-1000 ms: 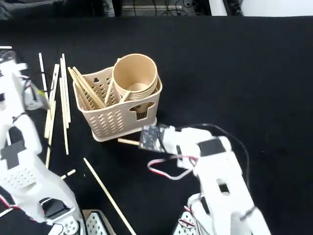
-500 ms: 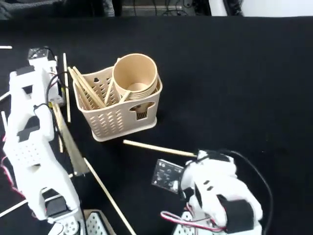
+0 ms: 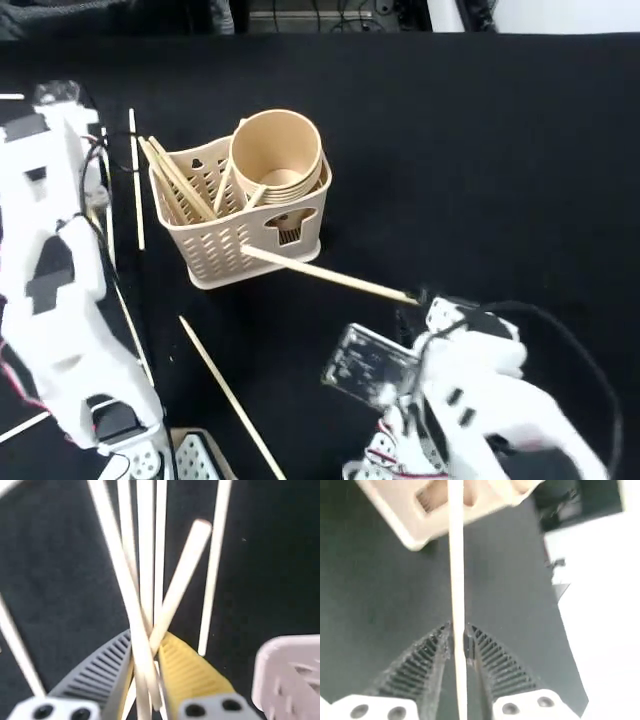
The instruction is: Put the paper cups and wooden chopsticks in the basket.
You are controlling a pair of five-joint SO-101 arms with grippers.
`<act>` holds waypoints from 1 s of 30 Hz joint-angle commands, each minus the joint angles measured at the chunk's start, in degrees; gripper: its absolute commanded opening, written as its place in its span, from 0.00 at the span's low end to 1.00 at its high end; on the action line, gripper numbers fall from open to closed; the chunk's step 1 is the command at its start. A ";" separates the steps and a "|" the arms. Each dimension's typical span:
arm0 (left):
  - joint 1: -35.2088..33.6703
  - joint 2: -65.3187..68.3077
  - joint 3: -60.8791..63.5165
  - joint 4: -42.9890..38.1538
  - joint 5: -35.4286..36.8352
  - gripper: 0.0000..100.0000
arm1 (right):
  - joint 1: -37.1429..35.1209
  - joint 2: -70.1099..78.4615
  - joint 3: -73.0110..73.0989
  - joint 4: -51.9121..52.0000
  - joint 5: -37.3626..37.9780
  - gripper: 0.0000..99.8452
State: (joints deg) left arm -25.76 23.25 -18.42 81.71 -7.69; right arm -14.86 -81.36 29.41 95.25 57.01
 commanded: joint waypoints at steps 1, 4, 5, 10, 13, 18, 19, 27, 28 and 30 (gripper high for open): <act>0.13 -19.43 5.93 -0.62 0.00 0.03 | -5.19 7.52 -14.29 0.70 -7.21 0.01; 0.22 -31.30 12.70 -4.04 2.73 0.03 | -7.74 13.58 -20.97 -0.26 -13.63 0.01; 0.13 -35.43 15.16 -5.54 3.87 0.03 | -8.35 15.34 -22.55 -1.58 -16.09 0.01; 0.22 -55.12 27.03 -16.79 10.90 0.03 | -9.67 22.55 -24.75 -15.65 -29.98 0.01; 0.22 -65.93 31.87 -21.36 15.38 0.03 | -9.41 25.54 -24.66 -23.82 -39.30 0.01; 1.01 -79.30 35.30 -21.89 19.87 0.03 | -9.93 26.95 -24.66 -30.77 -49.93 0.01; 2.07 -81.23 35.74 -21.80 20.57 0.03 | -10.55 26.95 -24.66 -31.38 -51.96 0.01; 18.24 -89.49 43.12 -30.59 21.89 0.03 | -11.25 26.33 -19.65 -31.47 -49.85 0.01; 19.74 -89.85 45.05 -33.23 21.89 0.03 | -11.08 25.71 -17.36 -33.23 -49.67 0.01; 21.32 -90.55 49.10 -38.15 21.89 0.03 | -10.73 23.43 -11.82 -38.15 -49.67 0.01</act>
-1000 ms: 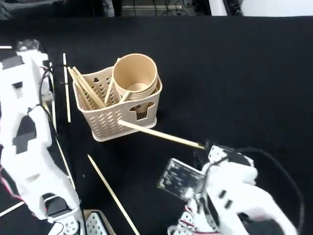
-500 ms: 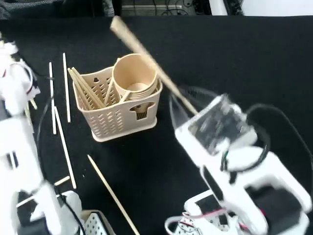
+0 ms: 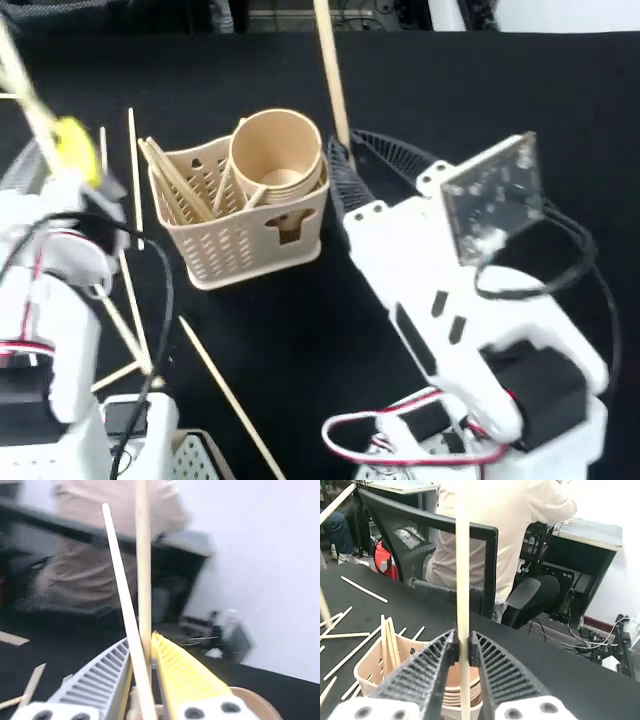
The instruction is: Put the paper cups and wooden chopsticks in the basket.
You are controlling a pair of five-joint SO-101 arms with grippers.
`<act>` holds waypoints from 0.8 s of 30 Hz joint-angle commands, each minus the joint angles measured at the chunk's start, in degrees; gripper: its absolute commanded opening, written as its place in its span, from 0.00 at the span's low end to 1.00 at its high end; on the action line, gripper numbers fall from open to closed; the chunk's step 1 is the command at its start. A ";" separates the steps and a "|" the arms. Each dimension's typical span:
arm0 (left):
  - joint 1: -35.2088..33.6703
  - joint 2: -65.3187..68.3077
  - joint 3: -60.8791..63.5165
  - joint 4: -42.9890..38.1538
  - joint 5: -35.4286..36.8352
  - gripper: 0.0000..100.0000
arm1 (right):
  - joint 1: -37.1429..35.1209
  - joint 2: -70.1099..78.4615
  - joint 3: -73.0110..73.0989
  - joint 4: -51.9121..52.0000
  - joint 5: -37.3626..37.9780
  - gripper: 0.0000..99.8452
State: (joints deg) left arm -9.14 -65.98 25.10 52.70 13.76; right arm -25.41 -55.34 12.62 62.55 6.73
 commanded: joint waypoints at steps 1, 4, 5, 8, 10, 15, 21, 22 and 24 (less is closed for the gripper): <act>5.41 -1.58 7.87 -11.60 0.44 0.03 | 0.79 -4.35 7.78 -8.26 0.62 0.01; 5.76 -2.37 14.29 -17.67 0.44 0.03 | 4.31 -10.86 16.04 -17.85 0.79 0.01; 5.76 -2.81 15.87 -18.64 0.44 0.03 | 5.27 -12.97 19.03 -21.19 0.79 0.01; 5.93 -4.66 19.38 -18.73 0.44 0.03 | 7.03 -18.51 27.91 -30.86 0.79 0.01; 7.52 -6.59 21.58 -17.85 0.35 0.03 | 7.12 -20.53 32.04 -34.11 0.79 0.01; 11.47 -14.68 28.97 -15.74 -2.29 0.03 | 7.12 -17.63 33.89 -34.11 -2.81 0.01; 13.85 -23.03 42.07 -19.60 -14.59 0.03 | 6.86 -7.96 27.38 -33.93 -11.16 0.01; 13.85 -24.18 44.53 -21.45 -14.59 0.03 | 6.86 -6.29 25.98 -33.32 -12.57 0.01; 13.85 -26.20 48.84 -24.70 -14.59 0.03 | 6.77 -3.30 22.73 -31.03 -14.86 0.01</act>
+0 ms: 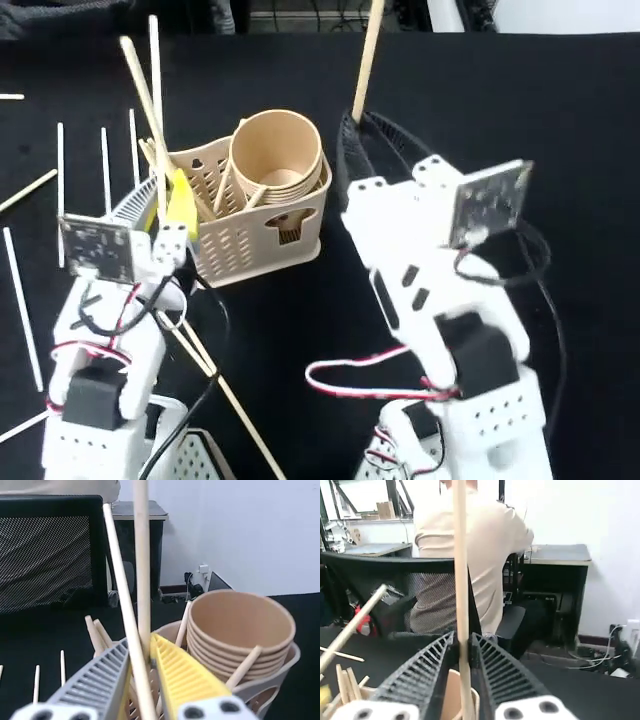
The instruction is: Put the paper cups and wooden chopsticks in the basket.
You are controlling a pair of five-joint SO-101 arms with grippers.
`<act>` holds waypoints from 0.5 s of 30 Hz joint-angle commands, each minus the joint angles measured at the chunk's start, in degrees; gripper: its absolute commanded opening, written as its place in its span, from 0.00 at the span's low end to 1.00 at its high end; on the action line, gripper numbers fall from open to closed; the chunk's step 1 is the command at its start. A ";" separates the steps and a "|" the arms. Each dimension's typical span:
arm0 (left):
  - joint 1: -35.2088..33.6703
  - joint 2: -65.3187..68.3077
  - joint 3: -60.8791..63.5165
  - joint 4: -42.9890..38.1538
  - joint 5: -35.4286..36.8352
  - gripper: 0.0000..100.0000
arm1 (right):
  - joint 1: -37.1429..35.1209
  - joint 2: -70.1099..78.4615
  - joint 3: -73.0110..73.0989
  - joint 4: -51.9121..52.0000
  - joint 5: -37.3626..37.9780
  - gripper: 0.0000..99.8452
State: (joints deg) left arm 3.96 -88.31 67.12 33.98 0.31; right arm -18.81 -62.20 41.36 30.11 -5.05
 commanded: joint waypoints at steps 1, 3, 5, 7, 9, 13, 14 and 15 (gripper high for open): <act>0.75 -4.75 8.40 -7.12 -1.14 0.03 | 0.18 4.97 -7.69 2.81 -3.96 0.01; 0.66 -6.33 10.24 -7.38 -1.14 0.06 | 0.18 7.52 -10.95 5.36 -5.01 0.01; -0.66 -7.91 11.03 -6.51 1.05 0.13 | 0.18 9.54 -13.67 7.12 -5.63 0.01; -3.82 -9.58 10.68 -4.04 8.79 0.19 | -0.18 11.12 -15.52 7.91 -6.42 0.01; -7.08 -11.69 9.10 -1.23 15.12 0.23 | -1.67 12.26 -16.48 8.70 -6.51 0.01; -9.01 -16.09 4.26 5.80 16.62 0.23 | -6.24 13.67 -16.57 8.44 -6.51 0.01; -9.10 -16.53 2.59 7.65 16.70 0.23 | -7.21 13.93 -16.66 8.18 -6.51 0.01; -9.10 -16.44 0.57 9.32 16.70 0.23 | -8.35 14.37 -16.66 7.21 -6.59 0.01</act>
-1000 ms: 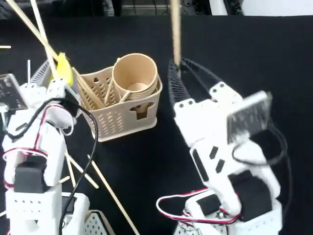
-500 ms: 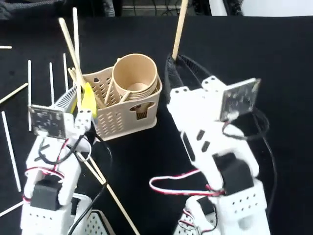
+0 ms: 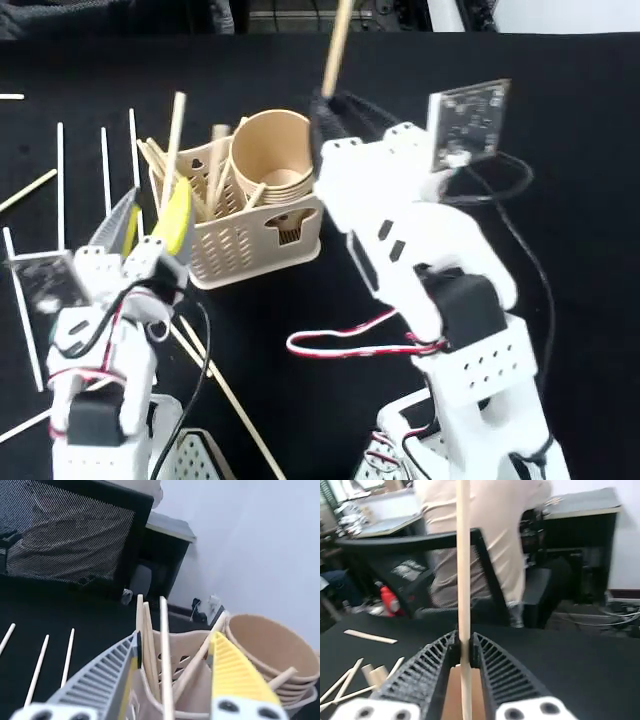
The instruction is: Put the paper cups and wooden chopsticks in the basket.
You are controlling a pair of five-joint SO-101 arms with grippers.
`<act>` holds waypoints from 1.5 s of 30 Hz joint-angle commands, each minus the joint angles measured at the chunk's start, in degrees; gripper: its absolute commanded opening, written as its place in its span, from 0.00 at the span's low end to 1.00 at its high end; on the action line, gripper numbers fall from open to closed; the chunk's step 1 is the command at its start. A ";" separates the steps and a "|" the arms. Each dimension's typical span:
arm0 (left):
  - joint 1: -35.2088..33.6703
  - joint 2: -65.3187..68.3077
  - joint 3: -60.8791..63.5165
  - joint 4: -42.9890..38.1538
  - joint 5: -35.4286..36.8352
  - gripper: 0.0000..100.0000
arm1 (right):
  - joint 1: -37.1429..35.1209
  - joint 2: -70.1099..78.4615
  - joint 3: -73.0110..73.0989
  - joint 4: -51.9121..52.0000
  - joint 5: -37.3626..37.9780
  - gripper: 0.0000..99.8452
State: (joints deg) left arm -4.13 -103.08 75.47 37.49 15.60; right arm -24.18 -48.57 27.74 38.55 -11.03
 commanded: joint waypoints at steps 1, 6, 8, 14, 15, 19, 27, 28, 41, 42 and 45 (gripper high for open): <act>-1.27 -1.41 -9.54 7.03 1.58 0.23 | -4.13 1.27 -2.95 -2.29 -0.88 0.01; -10.07 -1.41 -16.75 11.43 8.26 0.23 | -10.90 7.96 -2.68 -9.05 -0.97 0.01; -18.33 -1.32 -18.51 12.13 9.85 0.23 | -13.63 12.35 -2.68 -11.16 -0.97 0.01; -36.26 -1.05 -15.08 17.23 9.58 0.24 | -18.64 25.10 -2.51 -19.52 -0.88 0.01; -38.37 -1.05 -12.88 17.49 9.58 0.24 | -19.34 26.77 -2.51 -20.84 -0.79 0.01; -40.92 -1.05 -4.18 17.23 6.68 0.24 | -20.84 31.16 1.10 -28.40 -0.44 0.01; -40.66 -1.14 1.63 15.21 5.54 0.24 | -19.16 29.49 7.60 -33.05 1.41 0.26; -40.57 -1.14 1.63 15.21 5.54 0.24 | -19.43 28.62 7.60 -32.35 1.32 0.31; -40.48 -1.05 1.19 15.30 2.90 0.24 | -16.62 4.09 -1.45 -7.38 1.14 0.20; -39.96 -0.97 0.84 15.47 2.02 0.24 | -15.82 2.24 -2.68 -5.01 1.14 0.20; -35.91 -0.97 0.31 15.91 -1.41 0.24 | -13.54 -1.01 -7.16 2.90 1.14 0.20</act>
State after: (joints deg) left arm -44.13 -103.87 77.23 54.02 18.15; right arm -40.09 -45.49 26.42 34.95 -10.24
